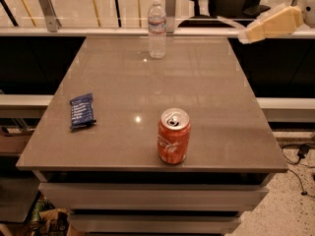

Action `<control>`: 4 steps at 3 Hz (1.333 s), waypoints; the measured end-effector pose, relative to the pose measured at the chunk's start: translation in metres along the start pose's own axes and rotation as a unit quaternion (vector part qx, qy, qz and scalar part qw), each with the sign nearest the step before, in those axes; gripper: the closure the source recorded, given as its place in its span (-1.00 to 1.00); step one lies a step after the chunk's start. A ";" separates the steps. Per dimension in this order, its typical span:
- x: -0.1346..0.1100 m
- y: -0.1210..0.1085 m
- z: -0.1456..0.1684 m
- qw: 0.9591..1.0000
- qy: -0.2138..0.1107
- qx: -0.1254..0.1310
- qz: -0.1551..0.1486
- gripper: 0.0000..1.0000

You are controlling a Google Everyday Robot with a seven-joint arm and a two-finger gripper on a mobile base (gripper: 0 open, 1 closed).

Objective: Move water bottle near rxbar blueberry

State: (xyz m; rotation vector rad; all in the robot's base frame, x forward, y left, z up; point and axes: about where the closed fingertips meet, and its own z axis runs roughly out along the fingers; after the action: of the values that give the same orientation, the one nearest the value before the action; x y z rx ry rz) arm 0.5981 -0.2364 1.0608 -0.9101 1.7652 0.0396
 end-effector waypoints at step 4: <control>-0.034 0.039 0.085 0.996 -0.030 0.011 0.079 -1.00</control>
Offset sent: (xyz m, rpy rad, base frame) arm 0.0417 0.0584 -0.0122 0.1599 0.0228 -0.1221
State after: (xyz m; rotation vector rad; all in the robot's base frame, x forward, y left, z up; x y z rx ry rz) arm 0.6470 -0.1523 1.0391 -0.7453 1.7753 0.1486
